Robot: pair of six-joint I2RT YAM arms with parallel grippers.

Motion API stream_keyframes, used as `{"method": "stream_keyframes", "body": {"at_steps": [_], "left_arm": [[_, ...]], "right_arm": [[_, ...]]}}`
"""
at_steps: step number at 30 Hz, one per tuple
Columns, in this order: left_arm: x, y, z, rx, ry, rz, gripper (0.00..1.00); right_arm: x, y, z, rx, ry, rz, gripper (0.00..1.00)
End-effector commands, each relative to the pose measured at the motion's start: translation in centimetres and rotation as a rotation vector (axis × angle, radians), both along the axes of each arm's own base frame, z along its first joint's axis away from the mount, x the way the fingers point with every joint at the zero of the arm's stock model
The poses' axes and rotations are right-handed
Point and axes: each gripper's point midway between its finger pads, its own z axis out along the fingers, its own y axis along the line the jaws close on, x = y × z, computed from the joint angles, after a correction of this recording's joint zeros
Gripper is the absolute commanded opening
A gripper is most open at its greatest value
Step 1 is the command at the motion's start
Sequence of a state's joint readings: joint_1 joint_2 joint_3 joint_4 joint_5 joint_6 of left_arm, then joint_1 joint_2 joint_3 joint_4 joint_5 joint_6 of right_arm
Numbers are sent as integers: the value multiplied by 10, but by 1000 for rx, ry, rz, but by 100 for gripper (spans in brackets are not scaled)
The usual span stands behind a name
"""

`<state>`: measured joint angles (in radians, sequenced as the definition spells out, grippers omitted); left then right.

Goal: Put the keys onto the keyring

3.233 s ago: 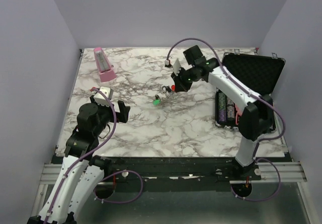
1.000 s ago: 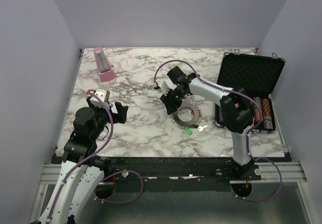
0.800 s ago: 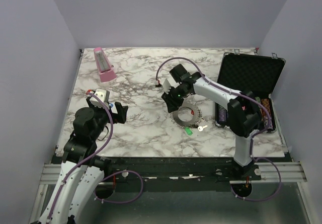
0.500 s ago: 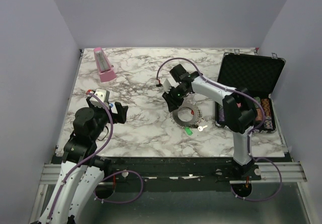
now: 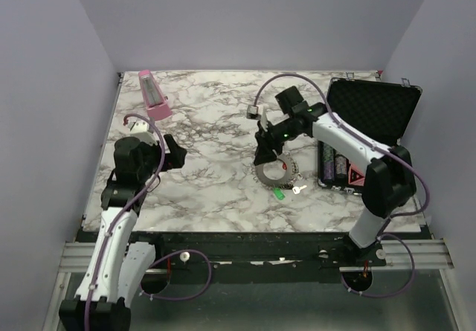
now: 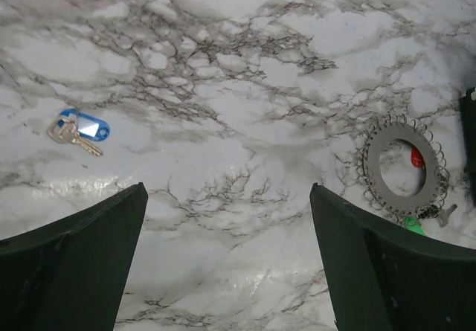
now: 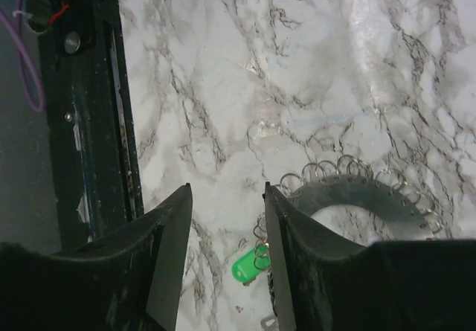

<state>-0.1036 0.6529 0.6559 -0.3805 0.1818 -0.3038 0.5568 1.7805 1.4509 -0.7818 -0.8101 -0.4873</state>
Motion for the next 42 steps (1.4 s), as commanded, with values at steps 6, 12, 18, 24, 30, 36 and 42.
{"method": "stream_keyframes", "body": {"at_steps": [6, 12, 18, 24, 30, 36, 42], "left_arm": [[58, 33, -56, -58, 398, 153, 88], [81, 77, -86, 209, 587, 209, 73], [90, 100, -107, 346, 683, 236, 58], [95, 105, -133, 406, 783, 221, 49], [104, 104, -145, 478, 833, 219, 43], [106, 107, -161, 500, 894, 206, 39], [111, 104, -166, 493, 911, 183, 39]], "right_arm": [[-7, -34, 59, 297, -54, -95, 66], [-17, -36, 69, 346, -101, -75, 69], [-21, -36, 77, 370, -117, -68, 69], [-21, -36, 78, 373, -118, -69, 69], [-21, -36, 74, 368, -113, -69, 69], [-20, -36, 72, 362, -109, -72, 69], [-21, -35, 72, 367, -100, -68, 69]]}}
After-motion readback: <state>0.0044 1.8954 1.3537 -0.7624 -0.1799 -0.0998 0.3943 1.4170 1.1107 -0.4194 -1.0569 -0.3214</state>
